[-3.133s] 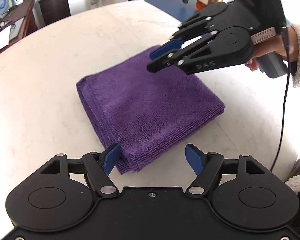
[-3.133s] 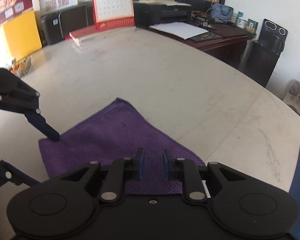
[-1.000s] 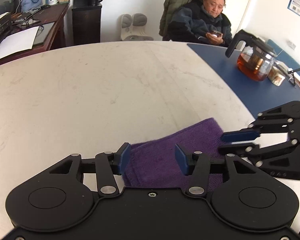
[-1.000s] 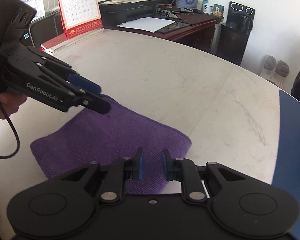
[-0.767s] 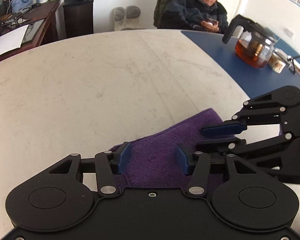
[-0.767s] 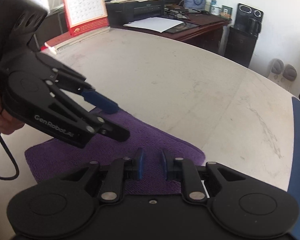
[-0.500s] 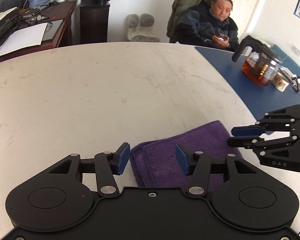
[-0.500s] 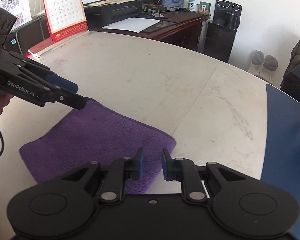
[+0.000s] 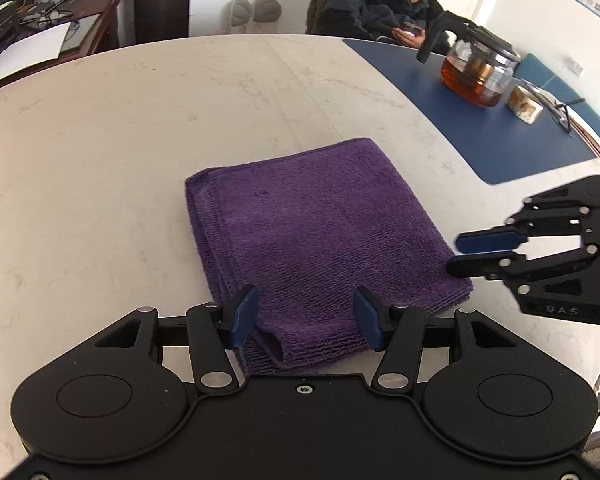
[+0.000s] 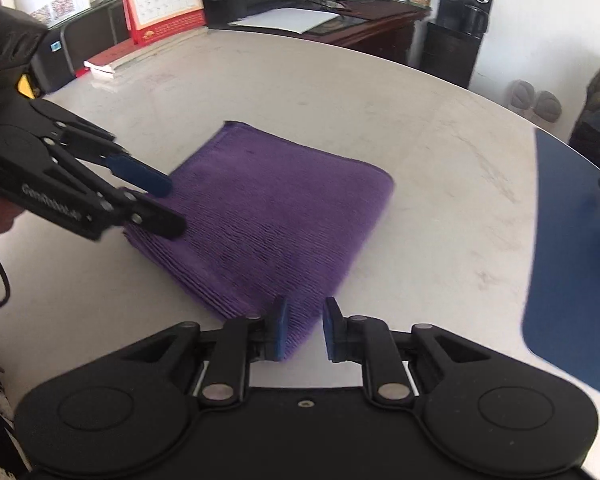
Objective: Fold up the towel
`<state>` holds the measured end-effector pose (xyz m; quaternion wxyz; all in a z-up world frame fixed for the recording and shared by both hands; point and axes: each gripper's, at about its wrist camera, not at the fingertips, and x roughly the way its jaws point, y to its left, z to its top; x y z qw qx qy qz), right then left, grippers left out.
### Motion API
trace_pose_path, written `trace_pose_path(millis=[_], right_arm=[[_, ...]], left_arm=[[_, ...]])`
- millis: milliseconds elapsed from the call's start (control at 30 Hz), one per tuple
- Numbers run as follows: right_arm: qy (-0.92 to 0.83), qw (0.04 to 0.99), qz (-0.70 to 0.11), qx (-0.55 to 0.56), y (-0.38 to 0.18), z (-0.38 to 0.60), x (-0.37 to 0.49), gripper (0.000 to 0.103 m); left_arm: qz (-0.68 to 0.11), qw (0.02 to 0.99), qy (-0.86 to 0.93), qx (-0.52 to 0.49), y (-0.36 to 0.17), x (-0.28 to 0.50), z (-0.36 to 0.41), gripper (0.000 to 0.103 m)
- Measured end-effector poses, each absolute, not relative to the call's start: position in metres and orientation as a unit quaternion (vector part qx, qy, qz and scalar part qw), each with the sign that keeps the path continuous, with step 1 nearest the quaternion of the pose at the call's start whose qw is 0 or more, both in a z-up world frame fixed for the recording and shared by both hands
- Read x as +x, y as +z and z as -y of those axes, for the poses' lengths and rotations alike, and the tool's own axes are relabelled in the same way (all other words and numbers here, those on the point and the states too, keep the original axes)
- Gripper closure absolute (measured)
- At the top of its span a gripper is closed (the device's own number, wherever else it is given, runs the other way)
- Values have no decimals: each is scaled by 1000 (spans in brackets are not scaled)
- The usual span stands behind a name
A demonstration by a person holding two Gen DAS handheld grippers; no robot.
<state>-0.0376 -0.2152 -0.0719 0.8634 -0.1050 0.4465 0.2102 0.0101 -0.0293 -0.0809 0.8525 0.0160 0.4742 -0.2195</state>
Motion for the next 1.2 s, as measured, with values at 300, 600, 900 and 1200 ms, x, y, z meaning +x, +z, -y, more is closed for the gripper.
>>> trace_pose_path(millis=[300, 600, 900, 1200], right_arm=[[227, 899, -373, -17, -18, 216, -36, 73], [271, 896, -350, 29, -9, 193, -50, 58], [293, 882, -368, 29, -27, 177, -60, 52], [297, 882, -366, 17, -23, 165, -74, 48]], left_arm=[[-394, 903, -163, -55, 6, 0, 28, 11], [-387, 918, -78, -42, 31, -25, 44, 0], [-435, 900, 10, -9, 16, -42, 38, 0], [-445, 895, 26, 4, 17, -51, 25, 0]])
